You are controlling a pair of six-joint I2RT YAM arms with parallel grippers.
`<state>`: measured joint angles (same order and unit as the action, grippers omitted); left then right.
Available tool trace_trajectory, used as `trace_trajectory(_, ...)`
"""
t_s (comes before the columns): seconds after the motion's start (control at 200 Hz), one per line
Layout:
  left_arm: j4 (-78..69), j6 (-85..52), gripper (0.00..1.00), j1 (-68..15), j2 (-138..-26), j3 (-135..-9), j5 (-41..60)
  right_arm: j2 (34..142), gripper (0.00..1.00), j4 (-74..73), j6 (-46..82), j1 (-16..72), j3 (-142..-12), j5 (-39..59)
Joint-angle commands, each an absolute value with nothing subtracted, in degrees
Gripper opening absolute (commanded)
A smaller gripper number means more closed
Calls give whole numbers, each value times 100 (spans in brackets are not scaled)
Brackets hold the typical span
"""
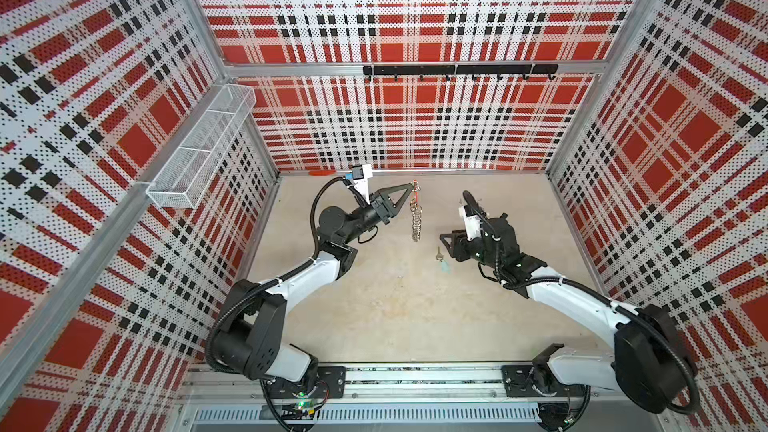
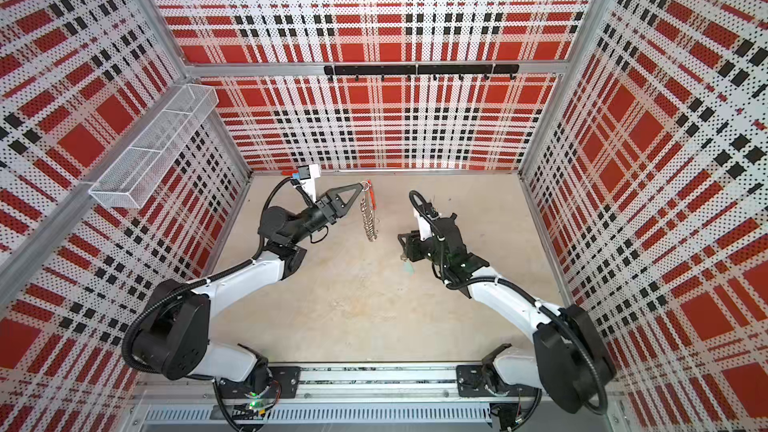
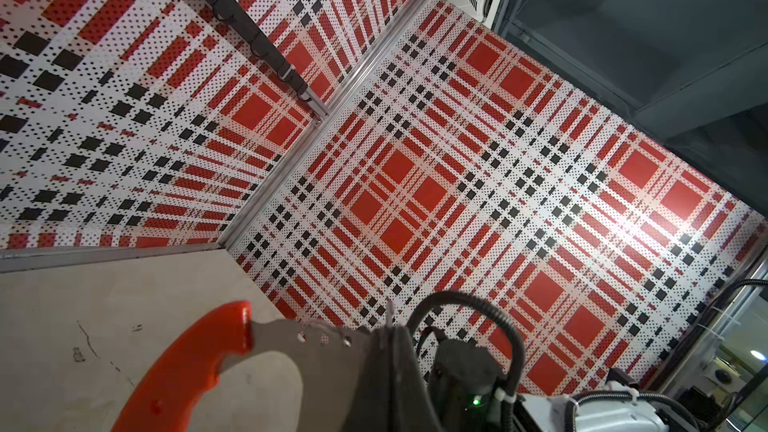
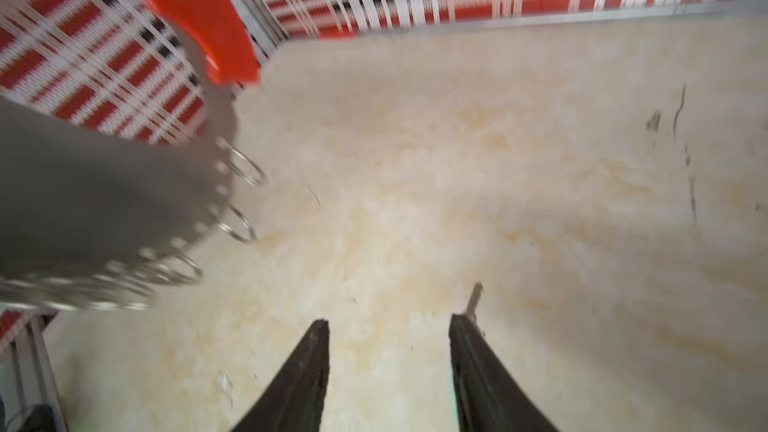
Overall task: Put the keys on the keyring
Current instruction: 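Release the plate with the right gripper and lower it to the mint-tagged key, then grasp the mint tag of the key with the right gripper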
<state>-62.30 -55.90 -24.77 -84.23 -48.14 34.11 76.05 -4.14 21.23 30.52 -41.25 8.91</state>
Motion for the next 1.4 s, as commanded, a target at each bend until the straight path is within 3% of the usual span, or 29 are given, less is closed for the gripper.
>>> trace_trajectory(0.0,-6358,-5455,0,-2444,-8402,-4831,3472,7968,48,-82,1881,3059,-4172,788)
trace_trajectory(0.421,-6331,-5477,0,-2320,-8226,-4678,3472,9218,39,-131,1655,3375,-4422,360)
trace_trajectory(1.398,-6190,-5441,0,-2347,-8158,-4741,3472,9971,26,44,1490,3524,-4964,-213)
